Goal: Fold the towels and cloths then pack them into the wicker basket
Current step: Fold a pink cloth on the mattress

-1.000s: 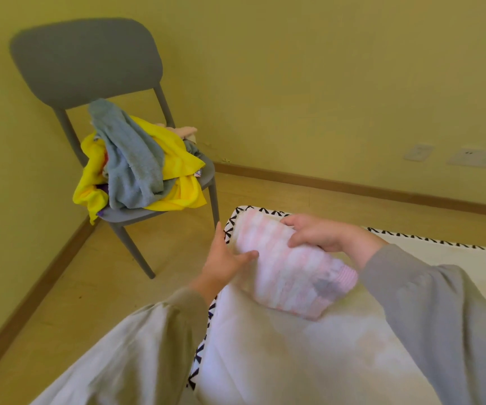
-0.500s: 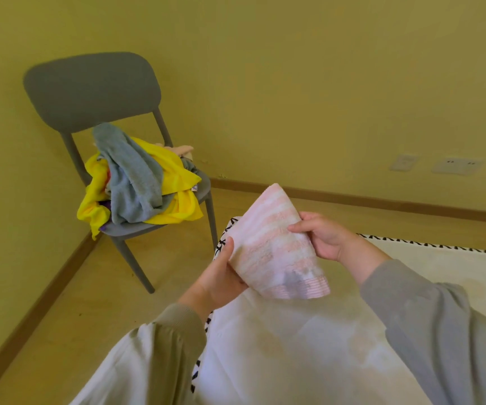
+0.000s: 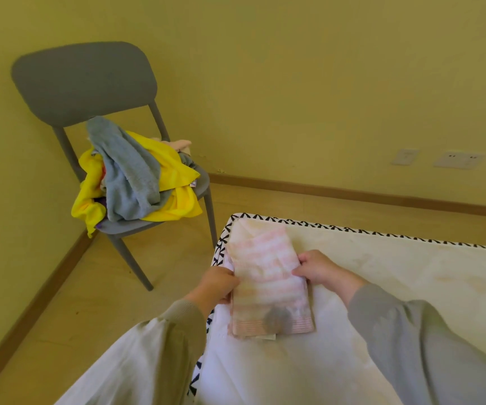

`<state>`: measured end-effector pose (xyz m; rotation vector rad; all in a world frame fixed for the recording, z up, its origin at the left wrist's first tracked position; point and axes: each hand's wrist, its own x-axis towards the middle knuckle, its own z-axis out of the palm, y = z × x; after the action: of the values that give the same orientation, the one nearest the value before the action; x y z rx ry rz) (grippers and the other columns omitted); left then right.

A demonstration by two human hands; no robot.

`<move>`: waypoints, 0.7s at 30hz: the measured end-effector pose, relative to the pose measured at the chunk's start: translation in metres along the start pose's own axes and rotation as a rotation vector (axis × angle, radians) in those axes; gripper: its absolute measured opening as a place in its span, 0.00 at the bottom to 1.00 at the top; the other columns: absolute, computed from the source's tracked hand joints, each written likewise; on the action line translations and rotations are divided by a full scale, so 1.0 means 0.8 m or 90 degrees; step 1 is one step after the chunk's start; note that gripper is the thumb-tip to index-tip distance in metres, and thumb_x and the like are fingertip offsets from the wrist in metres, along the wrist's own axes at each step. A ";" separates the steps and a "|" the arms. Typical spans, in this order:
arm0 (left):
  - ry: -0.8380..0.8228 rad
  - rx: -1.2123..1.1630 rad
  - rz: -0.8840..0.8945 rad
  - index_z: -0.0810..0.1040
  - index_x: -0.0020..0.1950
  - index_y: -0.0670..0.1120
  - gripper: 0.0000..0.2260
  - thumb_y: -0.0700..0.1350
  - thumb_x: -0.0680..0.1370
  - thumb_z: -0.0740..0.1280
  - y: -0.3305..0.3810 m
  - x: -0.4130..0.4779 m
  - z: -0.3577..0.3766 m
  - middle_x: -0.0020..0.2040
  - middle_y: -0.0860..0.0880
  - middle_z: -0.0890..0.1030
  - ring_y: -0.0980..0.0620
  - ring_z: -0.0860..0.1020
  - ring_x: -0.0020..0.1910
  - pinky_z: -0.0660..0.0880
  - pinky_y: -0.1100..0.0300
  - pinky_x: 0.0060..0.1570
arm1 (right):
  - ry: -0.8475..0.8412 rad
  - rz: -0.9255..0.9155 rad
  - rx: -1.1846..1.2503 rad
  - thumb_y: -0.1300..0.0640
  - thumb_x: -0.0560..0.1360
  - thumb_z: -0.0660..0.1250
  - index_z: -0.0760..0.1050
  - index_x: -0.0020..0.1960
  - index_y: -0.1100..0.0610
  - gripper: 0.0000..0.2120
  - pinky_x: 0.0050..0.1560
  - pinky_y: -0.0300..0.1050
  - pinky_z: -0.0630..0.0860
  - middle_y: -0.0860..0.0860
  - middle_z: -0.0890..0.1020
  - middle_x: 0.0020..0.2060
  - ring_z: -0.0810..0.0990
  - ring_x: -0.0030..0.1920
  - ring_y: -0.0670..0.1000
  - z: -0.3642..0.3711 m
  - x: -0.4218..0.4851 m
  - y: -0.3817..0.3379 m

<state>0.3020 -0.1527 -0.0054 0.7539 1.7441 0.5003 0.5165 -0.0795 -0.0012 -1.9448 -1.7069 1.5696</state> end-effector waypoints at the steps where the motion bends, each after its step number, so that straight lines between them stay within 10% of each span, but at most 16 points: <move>1: 0.016 -0.011 0.002 0.74 0.38 0.43 0.07 0.37 0.76 0.65 0.000 0.002 -0.001 0.43 0.40 0.78 0.45 0.75 0.38 0.78 0.53 0.45 | 0.012 0.003 0.002 0.68 0.71 0.65 0.76 0.40 0.61 0.05 0.32 0.38 0.67 0.54 0.75 0.34 0.72 0.34 0.51 0.001 0.005 0.004; 10: -0.007 -0.152 -0.077 0.73 0.51 0.38 0.07 0.36 0.76 0.69 0.019 0.017 -0.005 0.34 0.45 0.75 0.57 0.74 0.19 0.67 0.68 0.19 | 0.022 0.108 0.112 0.72 0.71 0.67 0.72 0.38 0.65 0.06 0.18 0.34 0.61 0.54 0.72 0.18 0.70 0.18 0.48 -0.008 0.022 -0.007; 15: 0.042 -0.305 -0.055 0.72 0.44 0.39 0.06 0.29 0.77 0.63 0.032 0.029 0.003 0.46 0.39 0.79 0.50 0.81 0.27 0.78 0.64 0.26 | -0.015 0.094 0.344 0.74 0.73 0.65 0.68 0.58 0.66 0.15 0.26 0.39 0.78 0.65 0.79 0.47 0.84 0.31 0.53 -0.012 0.027 0.003; 21: 0.109 -0.314 0.041 0.80 0.46 0.39 0.06 0.30 0.74 0.68 0.014 0.036 0.000 0.45 0.44 0.82 0.48 0.82 0.43 0.79 0.65 0.37 | 0.005 0.040 0.431 0.73 0.75 0.63 0.74 0.57 0.70 0.11 0.41 0.40 0.82 0.59 0.83 0.46 0.84 0.44 0.52 0.003 0.031 0.015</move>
<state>0.2994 -0.1241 -0.0178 0.4223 1.6570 1.0187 0.5182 -0.0655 -0.0251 -1.6444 -0.9220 1.8317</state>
